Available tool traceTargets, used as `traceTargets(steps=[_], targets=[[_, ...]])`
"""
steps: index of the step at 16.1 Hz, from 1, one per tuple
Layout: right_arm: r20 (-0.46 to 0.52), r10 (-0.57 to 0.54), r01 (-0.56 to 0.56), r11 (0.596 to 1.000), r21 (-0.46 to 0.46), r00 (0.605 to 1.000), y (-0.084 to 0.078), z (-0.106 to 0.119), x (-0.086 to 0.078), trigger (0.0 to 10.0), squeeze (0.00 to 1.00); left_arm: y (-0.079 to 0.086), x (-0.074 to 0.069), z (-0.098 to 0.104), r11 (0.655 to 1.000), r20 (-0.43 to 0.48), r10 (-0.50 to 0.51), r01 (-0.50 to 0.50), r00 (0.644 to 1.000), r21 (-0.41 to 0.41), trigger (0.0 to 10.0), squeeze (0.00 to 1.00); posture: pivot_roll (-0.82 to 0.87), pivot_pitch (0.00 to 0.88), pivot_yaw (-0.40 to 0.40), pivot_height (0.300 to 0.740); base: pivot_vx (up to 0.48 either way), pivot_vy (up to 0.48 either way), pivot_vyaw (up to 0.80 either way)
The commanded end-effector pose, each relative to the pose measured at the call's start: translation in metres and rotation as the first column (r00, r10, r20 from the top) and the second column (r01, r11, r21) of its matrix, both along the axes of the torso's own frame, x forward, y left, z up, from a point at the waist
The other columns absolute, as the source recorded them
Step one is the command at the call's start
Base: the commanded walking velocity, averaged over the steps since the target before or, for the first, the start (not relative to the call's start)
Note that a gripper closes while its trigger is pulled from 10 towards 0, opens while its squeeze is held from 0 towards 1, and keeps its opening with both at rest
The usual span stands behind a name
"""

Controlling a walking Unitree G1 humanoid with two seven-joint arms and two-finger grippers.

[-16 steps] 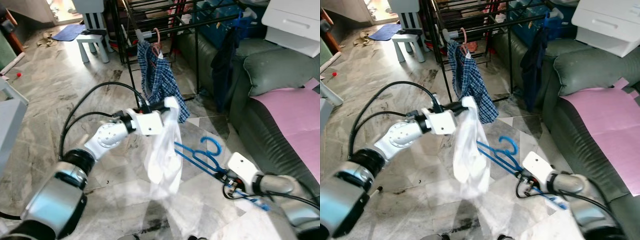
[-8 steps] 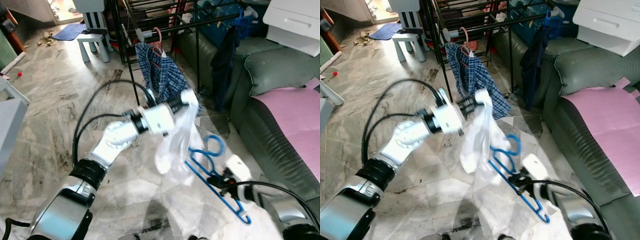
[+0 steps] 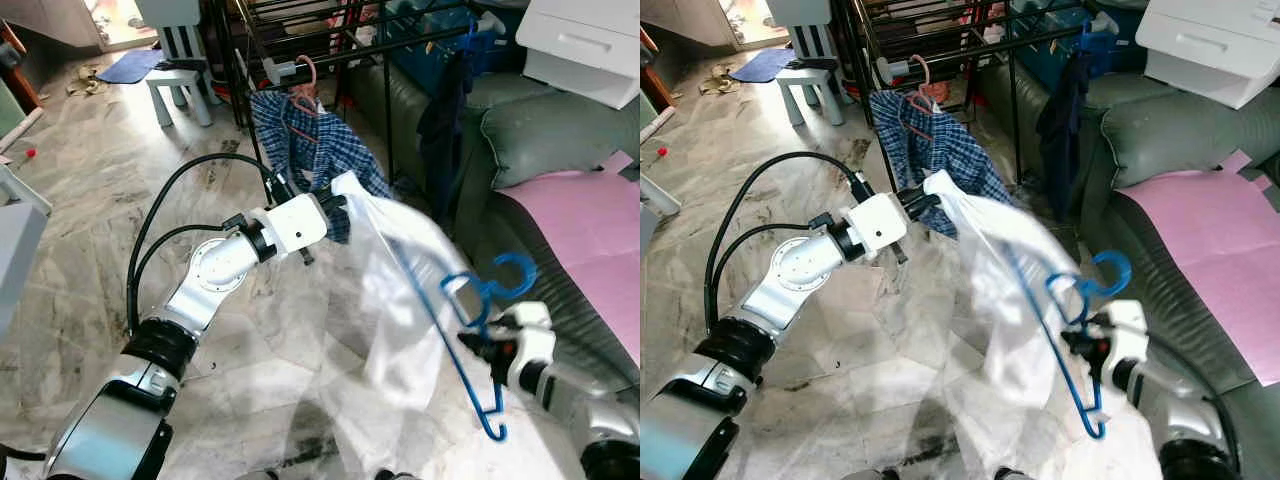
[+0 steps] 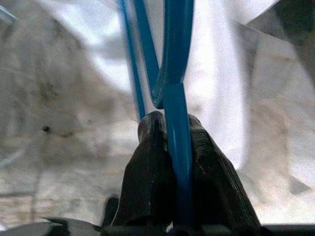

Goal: Hang hanger

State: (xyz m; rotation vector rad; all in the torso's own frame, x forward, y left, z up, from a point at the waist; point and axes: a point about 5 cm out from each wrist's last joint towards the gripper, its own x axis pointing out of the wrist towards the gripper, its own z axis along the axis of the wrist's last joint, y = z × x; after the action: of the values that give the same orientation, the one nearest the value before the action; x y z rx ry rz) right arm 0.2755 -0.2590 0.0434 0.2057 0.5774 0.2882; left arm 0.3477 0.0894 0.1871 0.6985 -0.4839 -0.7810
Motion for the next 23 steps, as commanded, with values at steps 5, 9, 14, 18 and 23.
traceTargets(steps=[5, 9, 14, 18, 23], targets=[[-0.119, 0.177, -0.162, 0.979, 0.127, 0.977, 0.03, -0.026, -0.035, 10.0, 0.0, -0.004, -0.005, 0.005, 0.998, 0.009, -0.008, 0.009, 1.0, -0.063, 10.0, 0.0, -0.07, 0.118, 0.061, 0.74, 0.0, 0.0, 0.0], [-0.311, 0.047, -0.045, 0.999, 0.013, 0.949, -0.018, -0.055, -0.088, 10.0, 0.0, -0.01, -0.007, 0.004, 0.997, 0.001, -0.028, 0.028, 1.0, -0.067, 10.0, 0.0, -0.1, 0.131, 0.07, 0.74, 0.0, 0.0, 0.0], [-0.239, -0.288, 0.253, 0.953, -0.166, 0.927, -0.069, -0.038, -0.073, 10.0, 0.0, -0.019, -0.009, 0.006, 0.996, 0.011, -0.049, 0.049, 0.999, -0.069, 10.0, 0.0, -0.11, 0.13, 0.074, 0.74, 0.0, 0.0, 0.0], [-0.064, -0.078, 0.078, 0.997, -0.008, 0.995, -0.018, 0.002, -0.016, 10.0, 0.0, -0.035, -0.023, -0.012, 0.996, 0.013, -0.092, 0.091, 0.996, 0.024, 10.0, 0.0, -0.09, 0.124, 0.064, 0.74, 0.0, 0.0, 0.0], [-0.166, 0.387, -0.413, 0.894, -0.172, 0.907, 0.012, -0.007, -0.047, 10.0, 0.0, -0.048, -0.03, -0.036, 0.992, -0.051, -0.094, 0.097, 0.994, 0.078, 10.0, 0.0, -0.1, 0.121, 0.055, 0.74, 0.0, 0.0, 0.0]])
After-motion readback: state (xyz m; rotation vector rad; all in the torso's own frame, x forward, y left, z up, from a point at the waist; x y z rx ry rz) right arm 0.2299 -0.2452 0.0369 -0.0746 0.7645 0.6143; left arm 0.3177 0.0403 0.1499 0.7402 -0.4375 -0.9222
